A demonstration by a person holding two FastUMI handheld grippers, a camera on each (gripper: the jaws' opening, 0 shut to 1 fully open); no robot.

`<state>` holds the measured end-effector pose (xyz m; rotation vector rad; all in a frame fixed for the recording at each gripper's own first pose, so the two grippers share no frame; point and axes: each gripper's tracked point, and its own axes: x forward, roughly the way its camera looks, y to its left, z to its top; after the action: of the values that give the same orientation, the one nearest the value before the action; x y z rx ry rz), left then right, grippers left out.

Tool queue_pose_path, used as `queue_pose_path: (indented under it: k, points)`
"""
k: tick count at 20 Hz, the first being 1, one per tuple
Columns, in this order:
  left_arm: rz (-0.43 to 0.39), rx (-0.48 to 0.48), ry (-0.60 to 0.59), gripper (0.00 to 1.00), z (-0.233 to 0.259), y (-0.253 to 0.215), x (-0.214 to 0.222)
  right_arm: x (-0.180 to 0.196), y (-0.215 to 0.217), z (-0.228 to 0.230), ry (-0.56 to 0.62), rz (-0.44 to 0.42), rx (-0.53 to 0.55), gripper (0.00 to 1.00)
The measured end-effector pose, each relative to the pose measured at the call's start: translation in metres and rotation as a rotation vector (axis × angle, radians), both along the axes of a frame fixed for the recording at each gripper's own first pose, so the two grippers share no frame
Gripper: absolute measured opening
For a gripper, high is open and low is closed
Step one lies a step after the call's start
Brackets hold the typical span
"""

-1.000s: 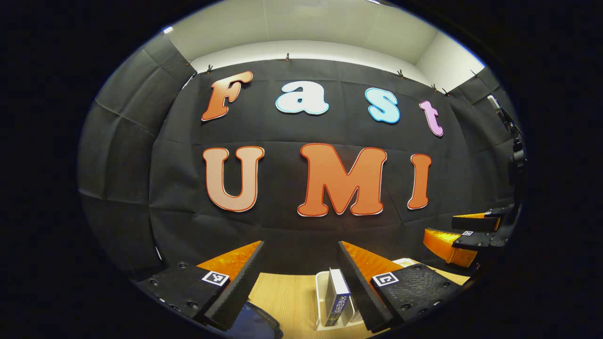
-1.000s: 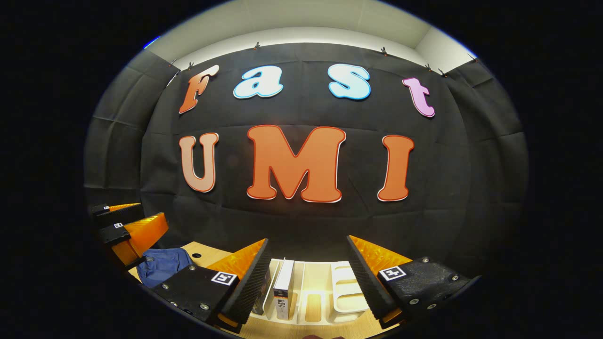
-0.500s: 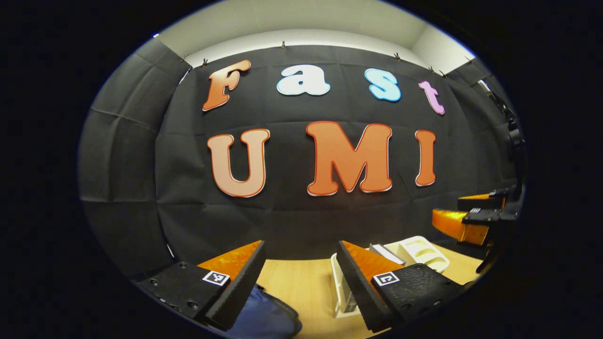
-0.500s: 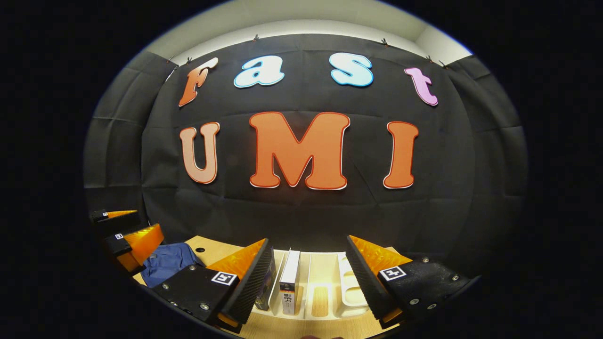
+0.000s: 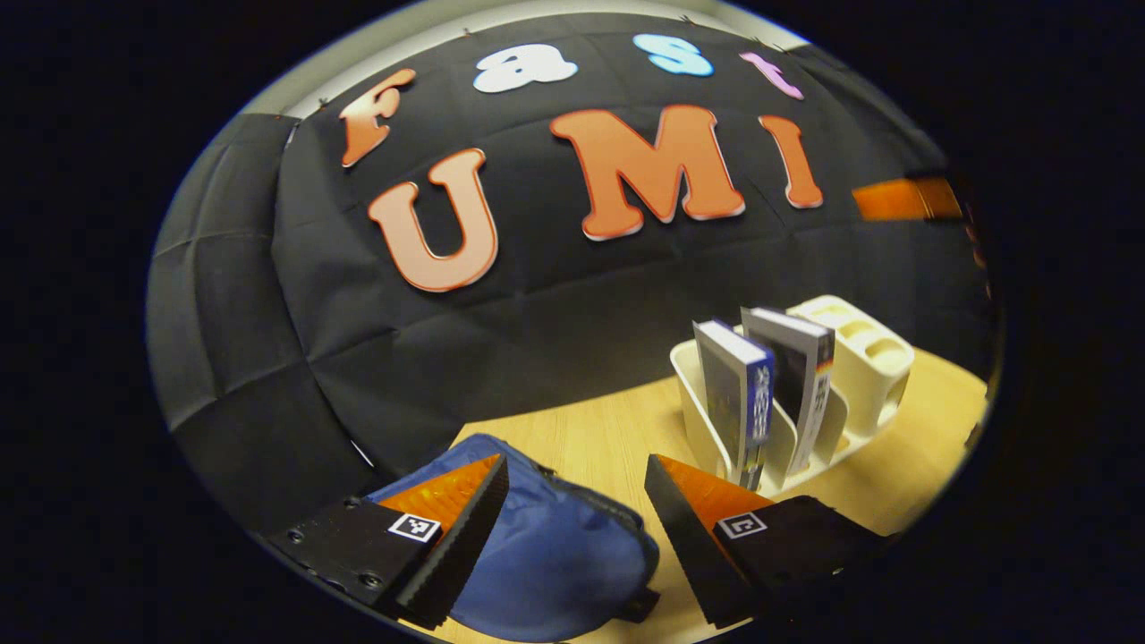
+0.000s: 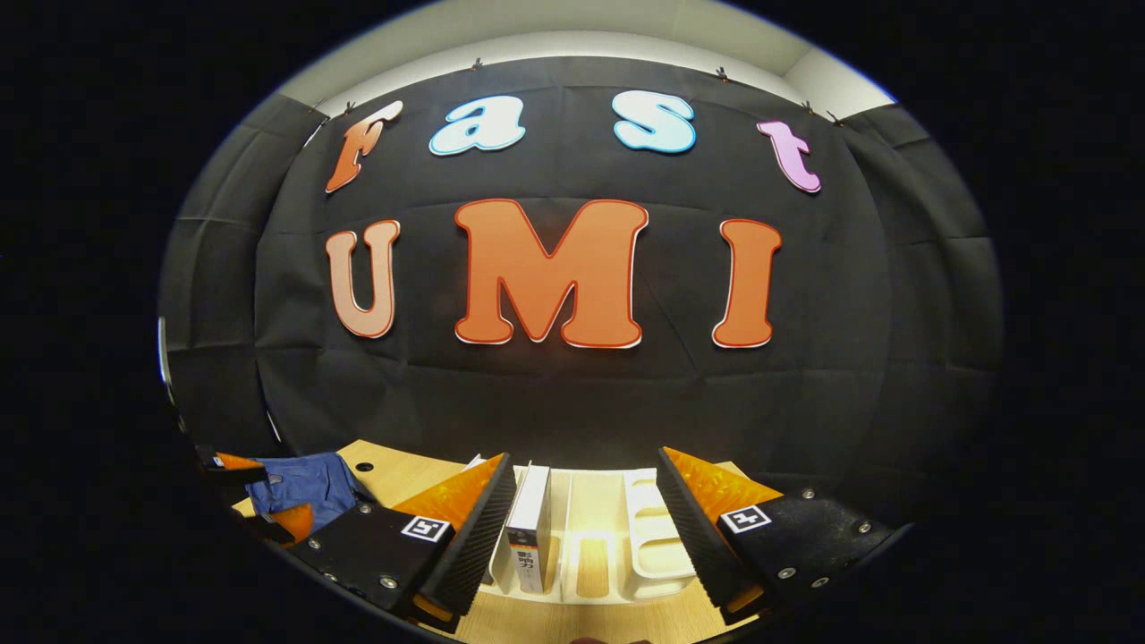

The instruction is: Open the schoolbag, grab two books from the bookshelf and put them into the schoolbag.

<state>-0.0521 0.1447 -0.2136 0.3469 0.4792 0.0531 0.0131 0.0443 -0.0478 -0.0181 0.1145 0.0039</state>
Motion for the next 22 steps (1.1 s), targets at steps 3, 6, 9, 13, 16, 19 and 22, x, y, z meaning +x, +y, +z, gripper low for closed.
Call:
queue_pose_path:
  k: [3, 6, 9, 13, 16, 19, 22]
  points:
    - [-0.056, 0.131, 0.138, 0.96, -0.057, 0.002, -0.017, 0.001, -0.012, -0.005, 0.009, -0.026, 0.001, 0.94]
    - [-0.087, 0.269, 0.313, 0.96, -0.111, 0.012, -0.045, 0.001, -0.024, -0.011, 0.024, -0.05, -0.007, 0.94]
    - [-0.107, 0.357, 0.414, 0.97, -0.141, 0.018, -0.068, 0.001, -0.032, -0.016, 0.033, -0.071, -0.019, 0.94]
    - [-0.115, 0.457, 0.491, 0.97, -0.162, 0.029, -0.077, 0.001, -0.035, -0.023, 0.053, -0.082, -0.032, 0.94]
    - [-0.099, 0.488, 0.51, 0.96, -0.164, 0.032, -0.085, 0.002, -0.032, -0.025, 0.056, -0.078, -0.04, 0.94]
    - [-0.103, 0.473, 0.514, 0.76, -0.167, 0.031, -0.081, 0.002, -0.027, -0.027, 0.062, -0.067, -0.047, 0.94]
    - [-0.101, 0.438, 0.561, 0.32, -0.173, 0.031, -0.085, 0.003, -0.016, -0.029, 0.074, -0.041, -0.038, 0.94]
